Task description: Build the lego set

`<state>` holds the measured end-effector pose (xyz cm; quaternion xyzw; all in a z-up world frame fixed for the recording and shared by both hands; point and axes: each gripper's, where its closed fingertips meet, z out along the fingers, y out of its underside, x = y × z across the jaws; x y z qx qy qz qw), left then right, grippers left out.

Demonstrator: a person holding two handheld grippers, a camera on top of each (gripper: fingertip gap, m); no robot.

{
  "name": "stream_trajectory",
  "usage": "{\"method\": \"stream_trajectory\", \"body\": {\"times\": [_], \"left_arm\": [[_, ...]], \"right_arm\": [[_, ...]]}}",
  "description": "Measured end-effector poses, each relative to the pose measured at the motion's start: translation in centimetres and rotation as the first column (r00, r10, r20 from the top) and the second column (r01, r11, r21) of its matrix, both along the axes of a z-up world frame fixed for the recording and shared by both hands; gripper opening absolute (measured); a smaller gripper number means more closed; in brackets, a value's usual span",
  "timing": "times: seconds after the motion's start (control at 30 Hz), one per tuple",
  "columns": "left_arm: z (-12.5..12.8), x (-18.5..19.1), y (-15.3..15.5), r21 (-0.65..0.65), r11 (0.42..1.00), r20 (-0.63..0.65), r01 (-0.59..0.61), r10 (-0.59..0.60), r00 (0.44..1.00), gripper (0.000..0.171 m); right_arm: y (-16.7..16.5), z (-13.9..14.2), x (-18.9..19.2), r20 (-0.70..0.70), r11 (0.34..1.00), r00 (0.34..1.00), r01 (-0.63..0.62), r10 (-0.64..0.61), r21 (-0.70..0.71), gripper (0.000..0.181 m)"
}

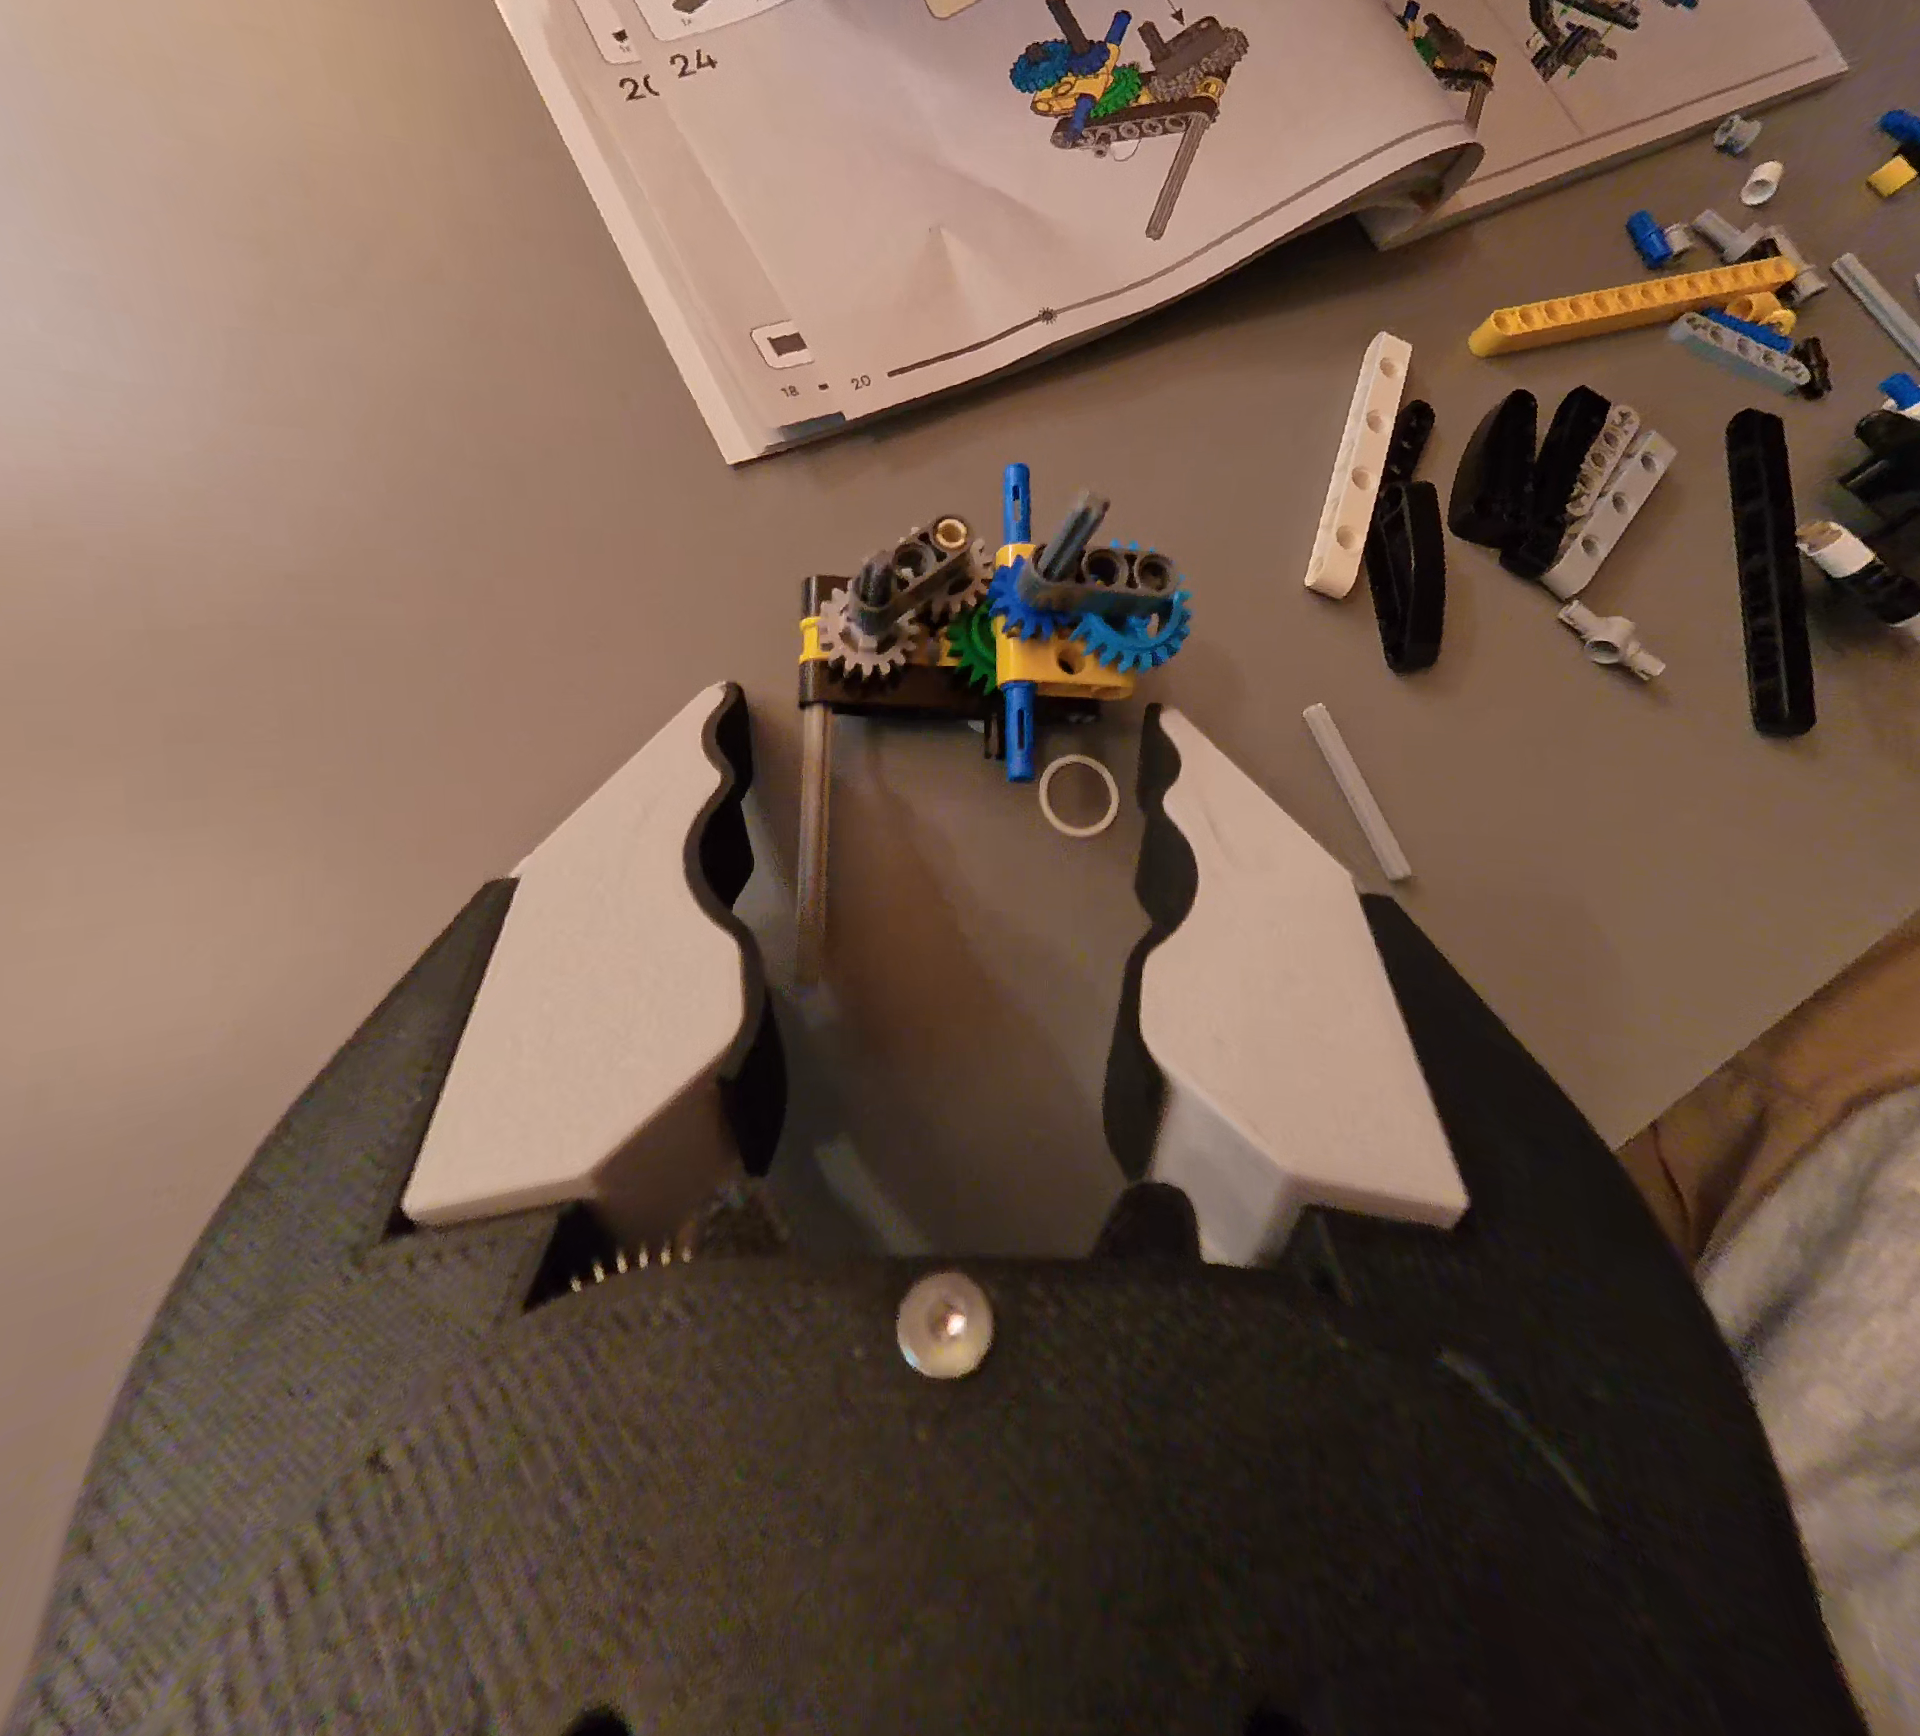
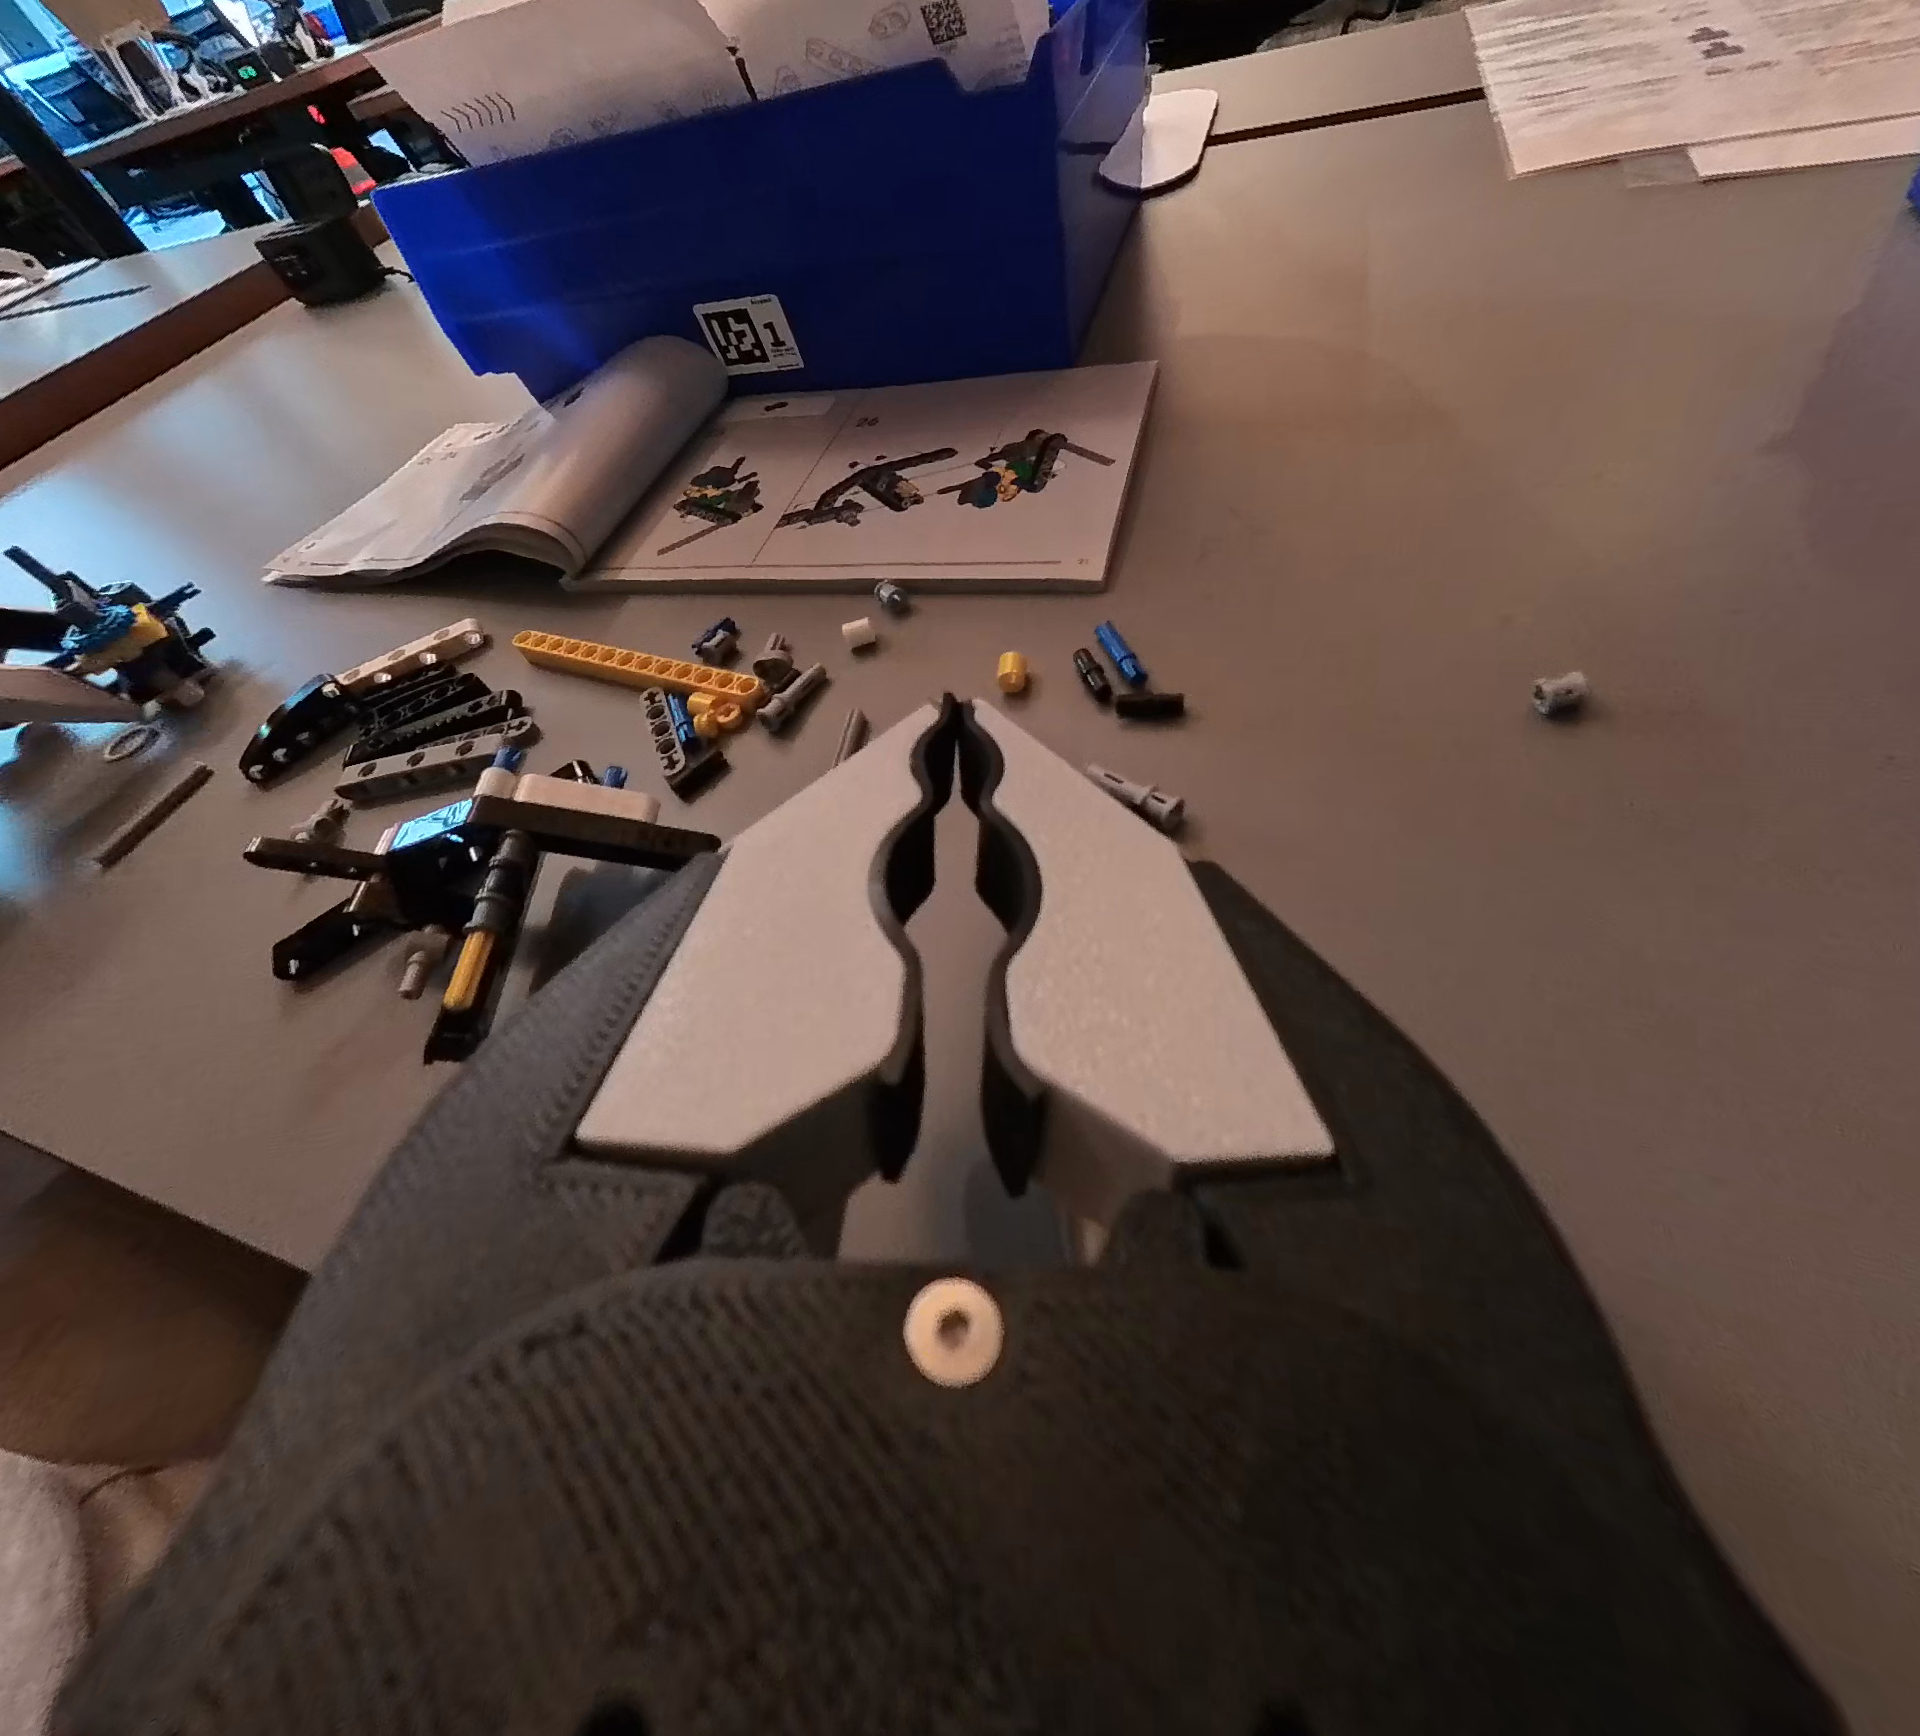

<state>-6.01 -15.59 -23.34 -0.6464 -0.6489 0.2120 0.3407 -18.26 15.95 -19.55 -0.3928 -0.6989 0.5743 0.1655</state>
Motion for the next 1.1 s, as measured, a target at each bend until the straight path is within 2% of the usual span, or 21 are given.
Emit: {"method": "stream_trajectory", "body": {"times": [0.77,1.1], "left_arm": [[0.0,0.4,-0.5,0.008,1.000,-0.002,0.019,-0.019,1.000,0.061],[0.3,1.4,0.6,0.022,0.997,0.039,0.076,-0.077,0.996,0.055]], "right_arm": [[0.1,-0.2,-0.1,0.011,1.000,1.000,0.010,-0.010,0.006,0.000],[0.0,0.0,0.0,0.002,1.000,1.000,0.001,-0.001,-0.009,0.000]]}}
